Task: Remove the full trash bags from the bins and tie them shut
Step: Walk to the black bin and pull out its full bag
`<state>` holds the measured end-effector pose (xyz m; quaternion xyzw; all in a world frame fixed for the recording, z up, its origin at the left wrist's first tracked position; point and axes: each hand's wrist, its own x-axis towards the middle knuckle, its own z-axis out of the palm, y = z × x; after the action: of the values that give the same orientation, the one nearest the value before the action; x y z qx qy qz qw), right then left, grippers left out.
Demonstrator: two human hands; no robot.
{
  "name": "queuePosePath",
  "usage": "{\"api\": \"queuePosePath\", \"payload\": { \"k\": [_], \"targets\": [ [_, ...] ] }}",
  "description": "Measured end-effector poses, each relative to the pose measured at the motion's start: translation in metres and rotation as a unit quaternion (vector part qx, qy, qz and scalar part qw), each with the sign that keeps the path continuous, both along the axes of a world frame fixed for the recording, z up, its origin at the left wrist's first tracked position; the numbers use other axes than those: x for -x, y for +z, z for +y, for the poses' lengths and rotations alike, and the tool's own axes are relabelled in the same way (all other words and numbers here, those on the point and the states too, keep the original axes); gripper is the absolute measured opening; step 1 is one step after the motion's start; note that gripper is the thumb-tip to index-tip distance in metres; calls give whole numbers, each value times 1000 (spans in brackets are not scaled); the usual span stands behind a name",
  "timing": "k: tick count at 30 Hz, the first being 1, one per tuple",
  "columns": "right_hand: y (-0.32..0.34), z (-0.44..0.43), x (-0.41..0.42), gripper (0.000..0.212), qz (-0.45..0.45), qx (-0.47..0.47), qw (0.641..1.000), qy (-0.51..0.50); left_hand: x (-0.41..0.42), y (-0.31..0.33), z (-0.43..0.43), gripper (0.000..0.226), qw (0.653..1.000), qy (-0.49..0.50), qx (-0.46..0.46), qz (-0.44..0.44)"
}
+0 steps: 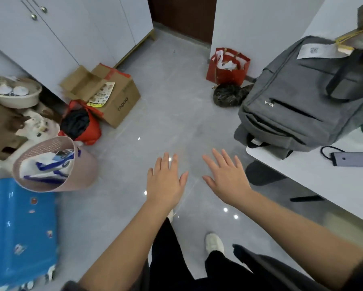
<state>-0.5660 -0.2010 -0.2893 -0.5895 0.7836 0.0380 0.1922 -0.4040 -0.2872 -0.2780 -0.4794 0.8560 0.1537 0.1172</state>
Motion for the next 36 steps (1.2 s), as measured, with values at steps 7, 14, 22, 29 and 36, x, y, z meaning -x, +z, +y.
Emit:
{"api": "queuePosePath", "payload": {
  "k": [7,14,22,29,36],
  "targets": [
    [6,117,22,61,1,6,998,59,10,3,140,65,998,57,11,-5],
    [-3,223,26,61,14,34,995,93,11,-5,268,65,996,89,23,-21],
    [7,384,29,62,16,42,991,124,15,6,440,64,991,134,28,-11],
    [24,481,55,62,20,55,985,164,42,26,554,64,987,159,27,1],
    [6,577,120,62,28,48,973,223,109,8,669,65,979,201,25,-19]
  ]
}}
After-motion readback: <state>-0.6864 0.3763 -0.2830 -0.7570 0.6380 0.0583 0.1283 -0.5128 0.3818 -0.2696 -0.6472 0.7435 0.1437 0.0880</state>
